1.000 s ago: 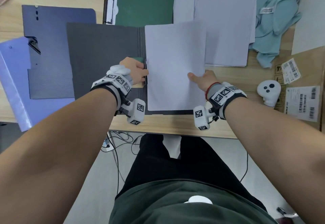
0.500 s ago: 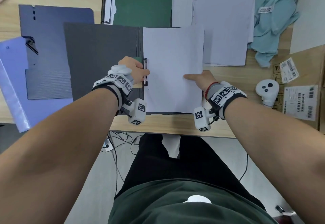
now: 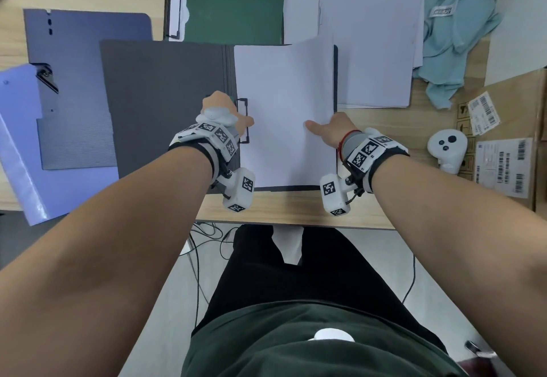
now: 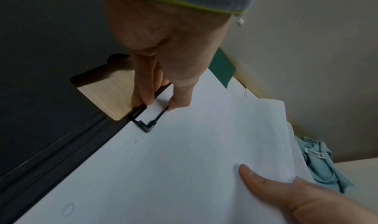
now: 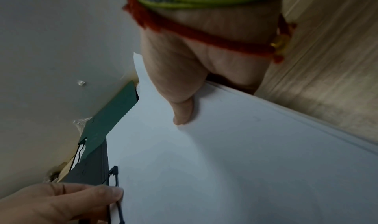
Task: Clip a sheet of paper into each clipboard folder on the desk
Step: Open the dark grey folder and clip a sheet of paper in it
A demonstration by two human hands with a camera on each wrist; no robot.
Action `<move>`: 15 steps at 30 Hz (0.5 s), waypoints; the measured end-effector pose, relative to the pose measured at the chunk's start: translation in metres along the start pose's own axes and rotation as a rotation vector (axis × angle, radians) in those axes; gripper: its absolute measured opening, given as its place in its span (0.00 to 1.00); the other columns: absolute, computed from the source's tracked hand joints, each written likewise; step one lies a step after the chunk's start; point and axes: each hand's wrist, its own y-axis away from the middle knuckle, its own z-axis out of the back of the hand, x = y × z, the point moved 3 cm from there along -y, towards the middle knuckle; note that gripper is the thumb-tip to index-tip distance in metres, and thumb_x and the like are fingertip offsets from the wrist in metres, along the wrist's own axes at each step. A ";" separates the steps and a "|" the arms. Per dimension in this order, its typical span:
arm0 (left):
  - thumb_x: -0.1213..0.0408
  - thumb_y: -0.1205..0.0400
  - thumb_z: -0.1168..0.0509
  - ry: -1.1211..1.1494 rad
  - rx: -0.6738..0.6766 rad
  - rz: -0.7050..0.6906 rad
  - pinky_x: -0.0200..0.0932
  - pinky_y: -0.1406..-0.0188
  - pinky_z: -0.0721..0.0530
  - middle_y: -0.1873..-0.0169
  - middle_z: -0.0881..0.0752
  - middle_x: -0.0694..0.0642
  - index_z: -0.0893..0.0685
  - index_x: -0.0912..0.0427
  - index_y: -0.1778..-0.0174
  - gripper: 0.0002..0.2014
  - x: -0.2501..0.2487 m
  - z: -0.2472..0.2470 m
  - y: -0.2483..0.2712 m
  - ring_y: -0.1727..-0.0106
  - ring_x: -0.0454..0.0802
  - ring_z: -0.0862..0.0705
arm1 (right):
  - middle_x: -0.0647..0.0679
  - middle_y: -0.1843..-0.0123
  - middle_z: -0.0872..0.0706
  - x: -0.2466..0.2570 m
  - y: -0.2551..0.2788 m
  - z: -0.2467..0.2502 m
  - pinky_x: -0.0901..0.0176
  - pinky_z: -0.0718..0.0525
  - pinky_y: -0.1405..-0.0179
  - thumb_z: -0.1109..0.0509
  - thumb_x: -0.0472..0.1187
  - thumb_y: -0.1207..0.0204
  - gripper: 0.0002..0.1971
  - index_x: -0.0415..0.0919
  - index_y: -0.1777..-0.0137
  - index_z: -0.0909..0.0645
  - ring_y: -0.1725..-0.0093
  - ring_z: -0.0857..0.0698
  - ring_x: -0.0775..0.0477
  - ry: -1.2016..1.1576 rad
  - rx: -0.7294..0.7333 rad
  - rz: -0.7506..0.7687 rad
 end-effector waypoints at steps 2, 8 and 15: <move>0.53 0.31 0.25 -0.005 -0.011 0.009 0.36 0.75 0.29 0.73 0.25 0.51 0.26 0.56 0.68 0.16 -0.002 -0.001 -0.001 0.76 0.48 0.29 | 0.38 0.21 0.30 0.003 0.001 0.001 0.56 0.29 0.46 0.31 0.56 0.21 0.41 0.30 0.18 0.42 0.27 0.25 0.38 0.033 -0.011 0.002; 0.57 0.30 0.25 -0.023 -0.043 0.043 0.36 0.81 0.36 0.76 0.29 0.49 0.32 0.55 0.72 0.19 -0.009 -0.001 0.001 0.78 0.45 0.32 | 0.46 0.54 0.13 -0.006 -0.009 0.020 0.59 0.20 0.57 0.23 0.50 0.29 0.11 0.44 0.56 0.17 0.56 0.15 0.44 -0.003 -0.149 0.024; 0.49 0.26 0.28 -0.078 0.011 -0.011 0.37 0.80 0.35 0.71 0.22 0.53 0.23 0.59 0.64 0.17 -0.004 0.001 0.005 0.76 0.47 0.28 | 0.48 0.62 0.12 -0.007 0.000 0.040 0.55 0.14 0.68 0.28 0.38 0.30 0.05 0.48 0.64 0.17 0.60 0.13 0.42 0.000 -0.232 -0.014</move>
